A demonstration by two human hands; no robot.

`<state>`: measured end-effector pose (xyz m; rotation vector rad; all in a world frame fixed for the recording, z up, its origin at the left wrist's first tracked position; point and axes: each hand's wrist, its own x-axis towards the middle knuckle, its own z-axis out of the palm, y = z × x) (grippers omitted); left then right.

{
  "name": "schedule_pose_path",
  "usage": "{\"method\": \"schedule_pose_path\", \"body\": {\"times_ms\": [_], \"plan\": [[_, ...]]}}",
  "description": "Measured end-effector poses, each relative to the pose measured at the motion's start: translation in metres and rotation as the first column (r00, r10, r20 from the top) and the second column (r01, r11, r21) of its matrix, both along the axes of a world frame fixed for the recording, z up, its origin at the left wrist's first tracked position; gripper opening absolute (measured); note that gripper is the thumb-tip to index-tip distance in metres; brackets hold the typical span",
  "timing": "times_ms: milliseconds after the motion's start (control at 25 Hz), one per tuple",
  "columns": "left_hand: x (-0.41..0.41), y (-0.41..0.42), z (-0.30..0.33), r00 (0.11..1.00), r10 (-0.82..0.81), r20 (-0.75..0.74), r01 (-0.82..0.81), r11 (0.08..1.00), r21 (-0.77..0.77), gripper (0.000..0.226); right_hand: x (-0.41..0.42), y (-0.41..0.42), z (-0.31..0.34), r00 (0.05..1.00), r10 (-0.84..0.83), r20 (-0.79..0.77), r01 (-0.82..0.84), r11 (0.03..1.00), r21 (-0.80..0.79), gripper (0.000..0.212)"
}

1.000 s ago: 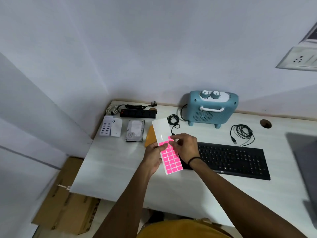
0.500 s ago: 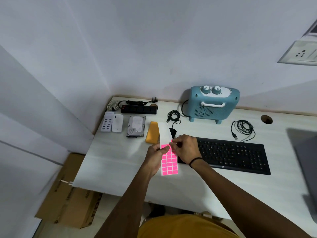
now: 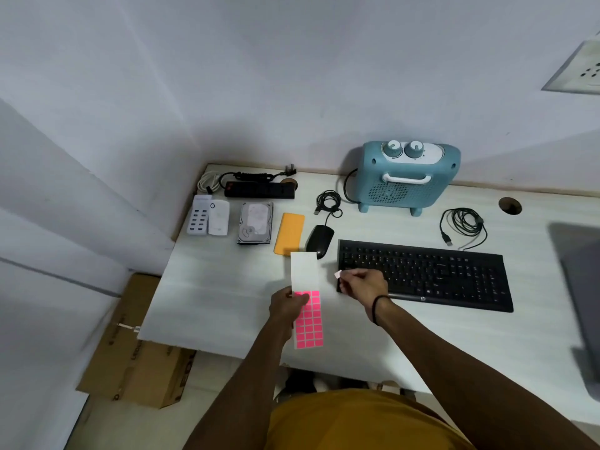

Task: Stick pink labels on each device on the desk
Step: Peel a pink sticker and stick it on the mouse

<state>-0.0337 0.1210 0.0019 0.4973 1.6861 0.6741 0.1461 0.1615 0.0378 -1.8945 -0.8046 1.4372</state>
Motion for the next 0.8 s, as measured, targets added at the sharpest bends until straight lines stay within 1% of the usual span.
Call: {"method": "schedule_pose_path", "body": {"times_ms": [80, 160, 240, 280, 360, 440, 480, 560, 600, 720, 760, 800], "plan": [[-0.003, -0.01, -0.017, 0.999, 0.019, -0.03, -0.022, 0.994, -0.102, 0.024, 0.009, -0.007, -0.011, 0.99, -0.089, -0.106, 0.08, 0.993, -0.088, 0.009], [-0.006, -0.016, -0.028, 0.998, 0.043, -0.043, -0.05, 0.986, -0.159, 0.023, 0.013, -0.011, -0.02, 0.985, -0.105, -0.135, 0.088, 0.989, -0.122, 0.009], [-0.011, -0.018, -0.038, 0.995, 0.018, -0.102, -0.037, 0.982, -0.188, 0.02, 0.012, -0.014, -0.025, 0.986, -0.088, -0.139, 0.068, 0.987, -0.144, 0.009], [-0.013, -0.018, -0.042, 0.99, -0.006, -0.141, -0.022, 0.98, -0.198, 0.026, 0.011, -0.015, -0.025, 0.988, -0.082, -0.133, 0.061, 0.986, -0.153, 0.009], [-0.014, -0.018, -0.044, 0.959, -0.098, -0.264, 0.039, 0.975, -0.22, 0.041, 0.013, -0.016, -0.026, 0.988, -0.081, -0.129, 0.059, 0.985, -0.163, 0.013], [-0.014, -0.014, -0.039, 0.873, -0.201, -0.444, 0.101, 0.966, -0.239, 0.055, 0.016, -0.012, -0.027, 0.988, -0.082, -0.13, 0.061, 0.986, -0.157, 0.015], [-0.013, -0.012, -0.033, 0.825, -0.215, -0.523, 0.099, 0.965, -0.241, 0.059, 0.018, -0.01, -0.027, 0.989, -0.08, -0.125, 0.06, 0.986, -0.155, 0.014], [-0.01, 0.0, -0.025, 0.742, -0.236, -0.627, 0.127, 0.969, -0.214, 0.059, 0.02, -0.007, -0.028, 0.994, -0.054, -0.098, 0.038, 0.986, -0.163, 0.01], [-0.007, 0.009, -0.022, 0.722, -0.242, -0.649, 0.172, 0.97, -0.171, 0.056, 0.021, -0.006, -0.028, 0.995, -0.046, -0.083, 0.031, 0.986, -0.166, 0.008], [0.013, 0.051, -0.015, 0.72, -0.261, -0.643, 0.346, 0.938, 0.006, 0.047, 0.031, -0.001, -0.026, 0.998, -0.064, -0.016, 0.061, 0.987, -0.148, 0.006], [0.02, 0.07, -0.01, 0.707, -0.289, -0.645, 0.406, 0.913, 0.036, 0.047, 0.035, 0.002, -0.026, 0.997, -0.073, 0.013, 0.074, 0.988, -0.136, 0.006], [0.025, 0.088, -0.007, 0.672, -0.329, -0.664, 0.468, 0.883, 0.036, 0.049, 0.037, 0.005, -0.025, 0.996, -0.082, 0.029, 0.086, 0.988, -0.126, 0.007]]}}
